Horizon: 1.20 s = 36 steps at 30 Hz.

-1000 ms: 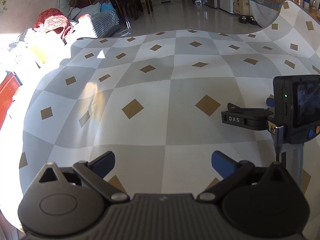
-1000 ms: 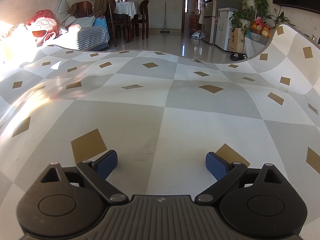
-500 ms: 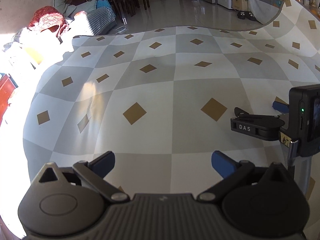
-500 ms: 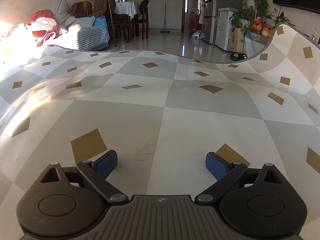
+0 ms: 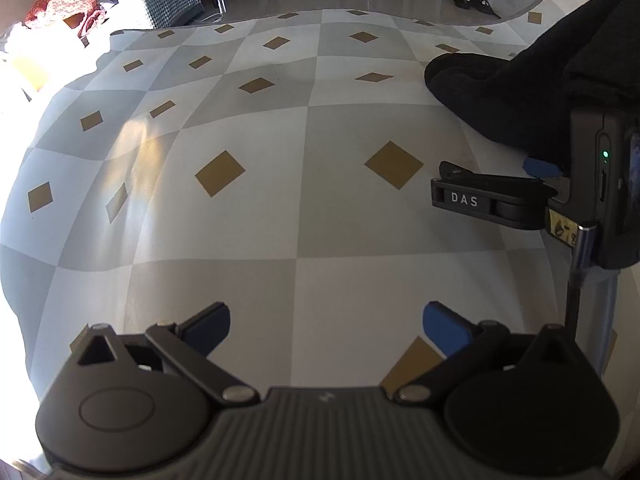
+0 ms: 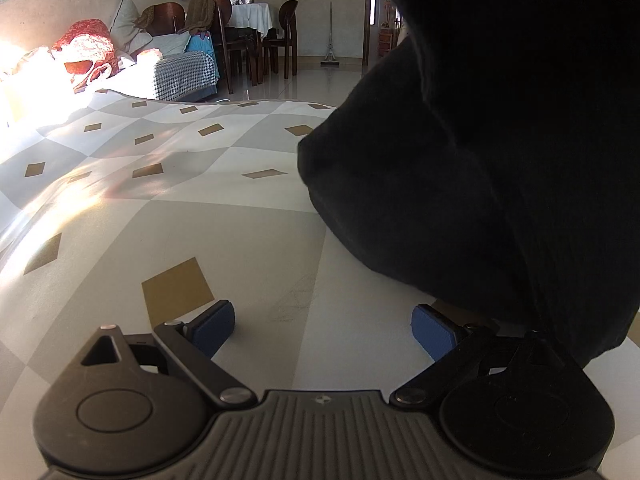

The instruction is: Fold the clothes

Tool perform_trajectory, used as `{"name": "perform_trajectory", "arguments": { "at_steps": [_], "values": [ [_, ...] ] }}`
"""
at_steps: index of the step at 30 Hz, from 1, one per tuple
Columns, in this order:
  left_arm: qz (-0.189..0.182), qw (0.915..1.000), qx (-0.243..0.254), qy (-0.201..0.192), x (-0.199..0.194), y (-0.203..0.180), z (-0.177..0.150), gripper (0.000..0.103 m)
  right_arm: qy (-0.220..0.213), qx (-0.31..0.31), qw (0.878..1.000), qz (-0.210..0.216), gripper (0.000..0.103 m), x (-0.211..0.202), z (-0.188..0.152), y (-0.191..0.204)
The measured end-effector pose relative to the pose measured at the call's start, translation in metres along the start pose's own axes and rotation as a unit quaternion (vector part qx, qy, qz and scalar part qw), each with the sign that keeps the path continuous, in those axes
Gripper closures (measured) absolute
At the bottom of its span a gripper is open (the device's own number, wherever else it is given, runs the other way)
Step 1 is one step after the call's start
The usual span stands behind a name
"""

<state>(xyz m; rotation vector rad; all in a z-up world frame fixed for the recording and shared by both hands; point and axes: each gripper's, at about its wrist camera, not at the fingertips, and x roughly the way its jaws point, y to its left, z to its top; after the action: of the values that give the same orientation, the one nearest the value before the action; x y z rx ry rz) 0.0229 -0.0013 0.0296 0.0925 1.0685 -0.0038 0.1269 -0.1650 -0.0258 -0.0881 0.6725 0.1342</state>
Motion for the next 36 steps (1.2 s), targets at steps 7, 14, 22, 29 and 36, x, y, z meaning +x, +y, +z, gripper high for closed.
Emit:
{"name": "perform_trajectory", "arguments": {
  "at_steps": [7,14,22,29,36],
  "values": [
    [0.0,0.9999,-0.003,0.011,0.007,-0.004,0.001,0.0,0.0,0.0,1.0,0.0,0.008,0.0,0.0,0.0],
    [-0.006,0.9999,0.002,0.014,0.013,-0.012,0.004,0.0,0.0,0.0,1.0,0.0,0.007,0.0,0.0,0.0],
    [-0.018,0.9997,-0.002,0.014,0.015,-0.014,0.007,0.0,0.0,0.0,1.0,0.0,0.007,0.001,0.0,0.0],
    [-0.025,0.9997,-0.006,0.001,0.006,-0.007,0.006,0.0,0.0,0.0,1.0,0.0,0.007,0.001,0.0,0.0],
    [-0.024,0.9995,-0.019,0.007,0.005,0.002,0.001,0.0,0.0,0.0,1.0,-0.001,0.007,0.001,0.0,0.0]
  ]
}}
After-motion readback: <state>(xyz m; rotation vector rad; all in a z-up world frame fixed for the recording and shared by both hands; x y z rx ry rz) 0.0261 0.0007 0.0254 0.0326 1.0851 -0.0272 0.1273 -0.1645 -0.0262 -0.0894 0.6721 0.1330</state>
